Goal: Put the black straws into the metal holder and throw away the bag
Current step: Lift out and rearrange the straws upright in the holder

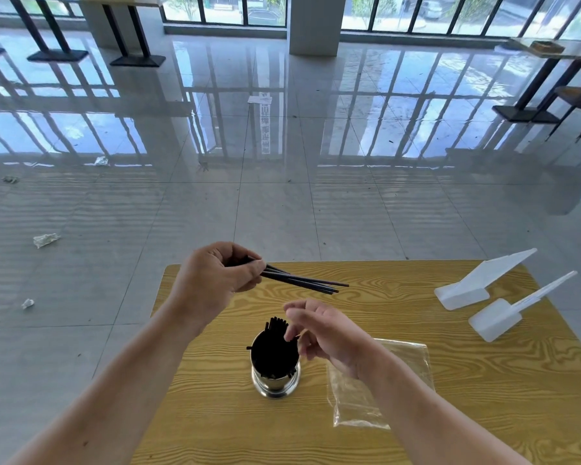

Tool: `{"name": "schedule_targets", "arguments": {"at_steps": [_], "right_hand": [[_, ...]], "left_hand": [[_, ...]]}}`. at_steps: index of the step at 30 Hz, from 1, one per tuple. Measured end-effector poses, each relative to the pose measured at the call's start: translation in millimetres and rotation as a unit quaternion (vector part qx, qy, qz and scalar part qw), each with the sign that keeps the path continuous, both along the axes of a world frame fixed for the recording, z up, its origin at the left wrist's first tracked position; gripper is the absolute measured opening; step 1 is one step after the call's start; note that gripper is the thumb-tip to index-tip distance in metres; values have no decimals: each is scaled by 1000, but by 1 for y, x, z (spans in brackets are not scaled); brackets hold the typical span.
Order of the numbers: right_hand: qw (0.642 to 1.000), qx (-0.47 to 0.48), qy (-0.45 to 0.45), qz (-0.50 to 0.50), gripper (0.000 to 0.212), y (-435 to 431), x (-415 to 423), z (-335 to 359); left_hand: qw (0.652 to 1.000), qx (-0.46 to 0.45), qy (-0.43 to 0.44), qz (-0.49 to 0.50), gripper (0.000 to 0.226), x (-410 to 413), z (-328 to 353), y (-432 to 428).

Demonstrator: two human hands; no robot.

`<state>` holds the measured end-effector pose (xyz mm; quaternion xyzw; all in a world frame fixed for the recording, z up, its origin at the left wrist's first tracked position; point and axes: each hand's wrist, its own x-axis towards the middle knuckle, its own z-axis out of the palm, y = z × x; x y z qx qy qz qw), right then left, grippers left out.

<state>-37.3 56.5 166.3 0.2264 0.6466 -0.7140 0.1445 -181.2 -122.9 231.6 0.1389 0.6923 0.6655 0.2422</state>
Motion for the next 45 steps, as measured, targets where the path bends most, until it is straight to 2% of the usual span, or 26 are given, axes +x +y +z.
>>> {"name": "schedule_targets", "arguments": {"at_steps": [4, 6, 8, 10, 12, 15, 20, 23, 26, 30, 36, 39, 45], "right_hand": [[972, -203, 34, -114, 54, 1, -9, 17], [949, -254, 55, -180, 46, 6, -13, 23], [935, -260, 64, -231, 35, 11, -15, 27], [946, -201, 59, -249, 40, 14, -15, 28], [964, -95, 60, -240, 41, 15, -15, 28], [975, 51, 93, -194, 38, 14, -15, 30], [955, 264, 107, -79, 37, 11, -11, 30], [935, 339, 99, -1, 42, 6, -8, 23], [929, 359, 84, 28, 38, -5, -7, 10], [914, 388, 24, 117, 22, -19, -2, -9], [915, 391, -4, 101, 23, -13, 11, -18], [916, 388, -20, 104, 19, -8, 19, -21], [922, 373, -40, 100, 16, -4, 32, -32]], "left_hand": [[991, 40, -123, 16, 17, 8, -14, 1], [985, 51, -163, 23, 16, 10, -22, 0], [980, 56, -188, 19, 15, 12, -33, -3], [977, 54, -206, 14, 15, 14, -44, -5], [978, 29, -209, 10, 11, 16, -56, -7], [983, -75, -161, -34, 10, 19, -72, -11], [970, -226, -71, -58, 19, 21, -97, -18], [947, -311, 5, -78, 23, 21, -108, -22], [920, -375, 57, -102, 31, 21, -115, -23], [893, -420, 89, -134, 56, 23, -123, -17], [872, -443, 123, -168, 76, 22, -133, -1], [856, -457, 154, -186, 71, 23, -133, 11], [843, -456, 205, -199, 43, 27, -130, 26]]}}
